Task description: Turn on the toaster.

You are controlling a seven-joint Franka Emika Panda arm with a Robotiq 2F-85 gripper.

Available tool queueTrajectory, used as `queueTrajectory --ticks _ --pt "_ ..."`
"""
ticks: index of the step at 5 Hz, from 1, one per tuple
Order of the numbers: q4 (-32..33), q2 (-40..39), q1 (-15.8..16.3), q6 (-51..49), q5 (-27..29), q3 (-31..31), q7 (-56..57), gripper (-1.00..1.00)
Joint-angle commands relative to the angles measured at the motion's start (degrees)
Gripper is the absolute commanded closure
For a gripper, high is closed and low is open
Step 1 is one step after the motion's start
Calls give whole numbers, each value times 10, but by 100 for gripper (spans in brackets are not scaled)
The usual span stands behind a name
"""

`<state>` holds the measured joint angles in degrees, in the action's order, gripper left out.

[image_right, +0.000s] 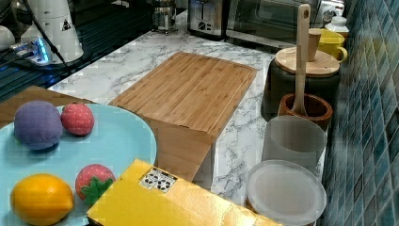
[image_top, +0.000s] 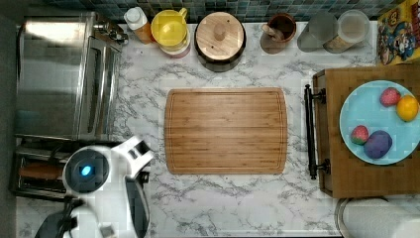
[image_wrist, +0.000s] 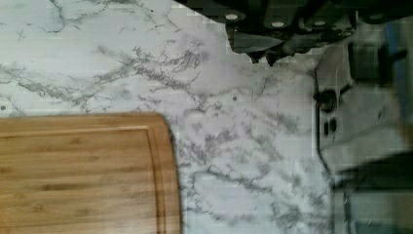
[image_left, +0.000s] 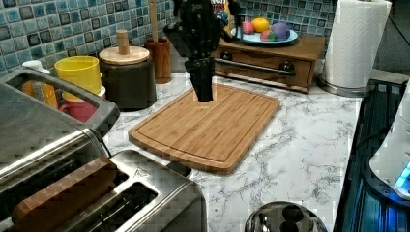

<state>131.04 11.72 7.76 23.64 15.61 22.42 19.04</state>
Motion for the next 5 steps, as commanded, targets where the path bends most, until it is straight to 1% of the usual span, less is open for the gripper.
queueTrajectory --ticks 1,2,3,4,5 --pt "14 -23 0 54 7 47 -109 100" --pt "23 -43 -7 81 17 52 -161 100" --pt "45 -31 -9 125 66 49 -162 100" --pt "75 1 11 184 105 43 -135 100" --pt "86 18 34 213 163 29 -61 100"
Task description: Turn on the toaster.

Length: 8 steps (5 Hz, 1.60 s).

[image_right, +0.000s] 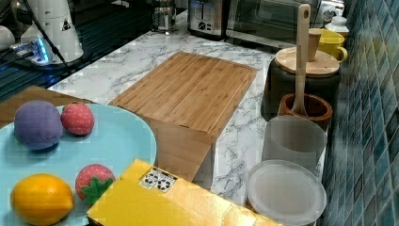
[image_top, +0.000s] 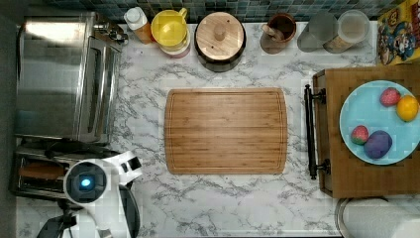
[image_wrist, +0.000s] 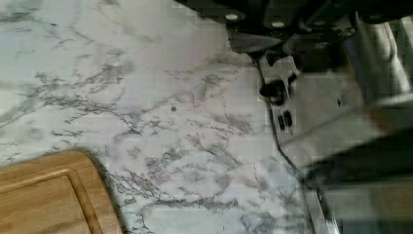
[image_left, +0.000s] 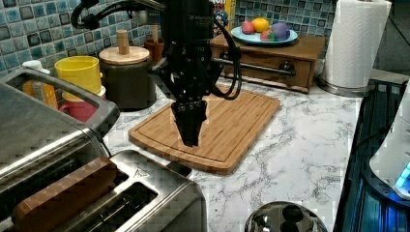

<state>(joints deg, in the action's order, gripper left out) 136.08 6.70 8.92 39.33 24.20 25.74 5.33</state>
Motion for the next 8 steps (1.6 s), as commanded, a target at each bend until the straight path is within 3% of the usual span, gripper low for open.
queueTrajectory --ticks 1,2,3,4,6,7,8 --pt "25 54 38 42 106 -12 155 100" --pt "32 50 51 66 126 -7 210 100" --pt "33 43 47 91 113 8 198 100" --pt "43 48 45 111 136 11 209 100" --pt "8 -6 25 108 6 40 101 100" --pt "-1 -27 29 119 -16 44 78 100" --pt "-5 -48 35 131 8 40 79 100"
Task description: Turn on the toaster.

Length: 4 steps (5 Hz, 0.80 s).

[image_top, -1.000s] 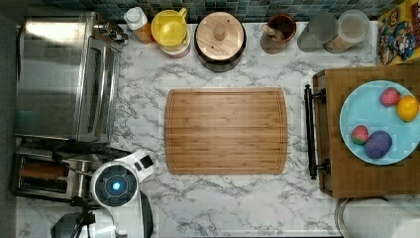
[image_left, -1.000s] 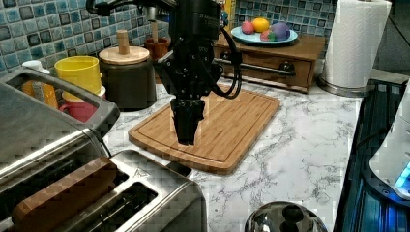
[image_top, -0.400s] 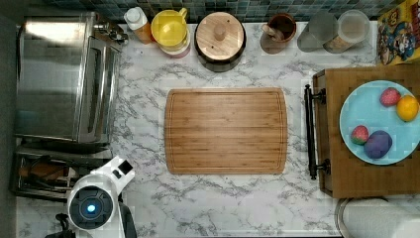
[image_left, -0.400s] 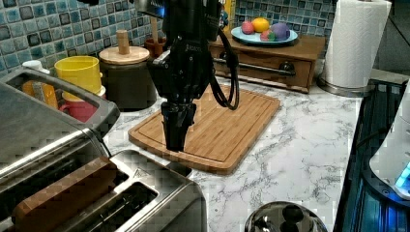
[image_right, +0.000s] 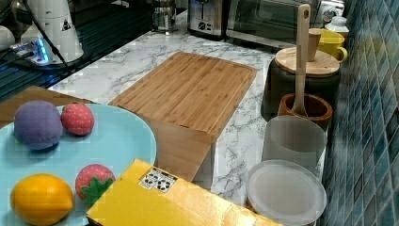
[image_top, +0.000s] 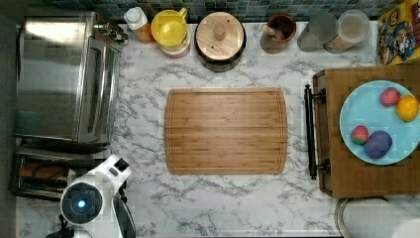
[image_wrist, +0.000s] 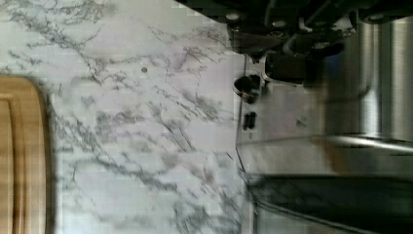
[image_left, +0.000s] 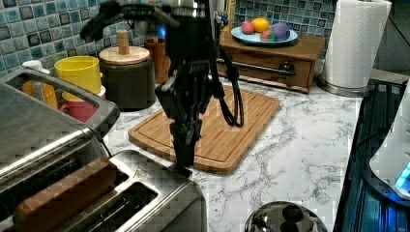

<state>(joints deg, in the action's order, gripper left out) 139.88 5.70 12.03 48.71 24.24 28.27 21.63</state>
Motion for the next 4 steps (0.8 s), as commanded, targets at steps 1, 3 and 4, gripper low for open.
queueTrajectory --ticks 1,3,4 --pt "-64 -64 11 37 -1 13 -96 100" --pt "-103 -158 36 30 -51 18 -135 100" --pt "-126 -219 52 17 -91 20 -163 100"
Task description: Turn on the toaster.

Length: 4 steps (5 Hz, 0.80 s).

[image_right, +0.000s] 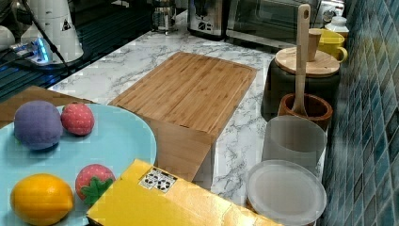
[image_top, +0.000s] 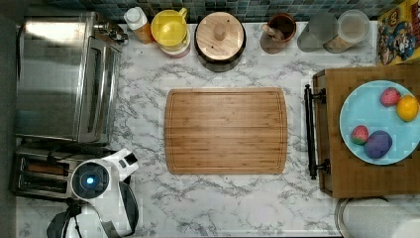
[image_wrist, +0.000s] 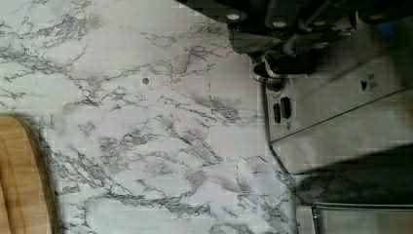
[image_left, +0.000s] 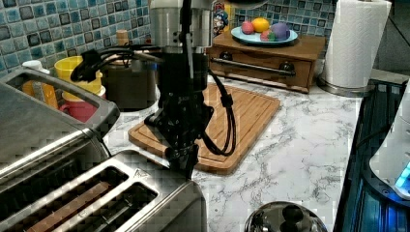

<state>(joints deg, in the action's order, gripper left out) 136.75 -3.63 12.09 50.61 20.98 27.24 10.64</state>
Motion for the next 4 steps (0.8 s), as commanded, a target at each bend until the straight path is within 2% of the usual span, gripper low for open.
queueTrajectory --ticks 1,4 --pt "-107 -168 71 1 -86 25 -85 100" --pt "-112 -167 60 -5 -93 30 -101 100"
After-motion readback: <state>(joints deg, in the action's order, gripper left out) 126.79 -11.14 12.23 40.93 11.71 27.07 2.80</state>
